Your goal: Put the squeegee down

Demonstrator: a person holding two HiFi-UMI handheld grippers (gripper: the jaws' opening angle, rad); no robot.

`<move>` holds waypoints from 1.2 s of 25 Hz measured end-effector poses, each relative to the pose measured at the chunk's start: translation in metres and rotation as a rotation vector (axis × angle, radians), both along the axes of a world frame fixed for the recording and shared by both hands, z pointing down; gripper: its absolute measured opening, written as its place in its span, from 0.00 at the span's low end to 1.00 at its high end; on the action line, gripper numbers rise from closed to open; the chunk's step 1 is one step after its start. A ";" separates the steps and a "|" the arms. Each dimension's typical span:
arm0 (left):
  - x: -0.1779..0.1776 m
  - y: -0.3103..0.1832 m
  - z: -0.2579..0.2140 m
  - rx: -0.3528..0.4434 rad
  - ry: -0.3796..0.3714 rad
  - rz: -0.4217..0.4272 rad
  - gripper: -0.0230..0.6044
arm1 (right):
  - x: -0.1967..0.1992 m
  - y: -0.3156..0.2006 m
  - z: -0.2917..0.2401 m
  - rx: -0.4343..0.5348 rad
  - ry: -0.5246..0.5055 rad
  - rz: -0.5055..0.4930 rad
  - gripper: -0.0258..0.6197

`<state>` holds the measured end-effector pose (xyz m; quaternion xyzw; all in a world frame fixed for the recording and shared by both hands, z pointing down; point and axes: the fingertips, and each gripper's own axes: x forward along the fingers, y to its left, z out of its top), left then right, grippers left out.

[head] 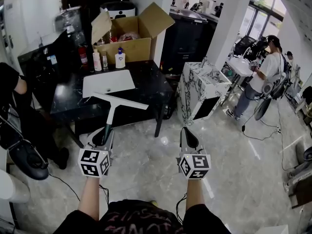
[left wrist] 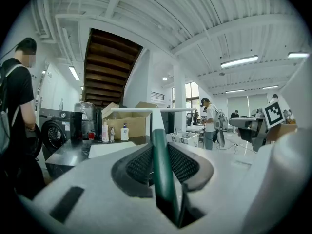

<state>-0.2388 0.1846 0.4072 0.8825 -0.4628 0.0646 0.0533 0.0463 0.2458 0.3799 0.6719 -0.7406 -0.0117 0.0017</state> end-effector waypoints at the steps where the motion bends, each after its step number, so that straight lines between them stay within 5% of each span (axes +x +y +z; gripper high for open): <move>1: -0.001 0.001 0.001 -0.003 0.003 -0.001 0.20 | -0.001 0.000 -0.001 0.009 0.000 -0.003 0.05; 30: -0.063 -0.001 0.026 -0.032 0.035 0.030 0.20 | -0.069 0.000 0.026 -0.016 0.000 0.028 0.05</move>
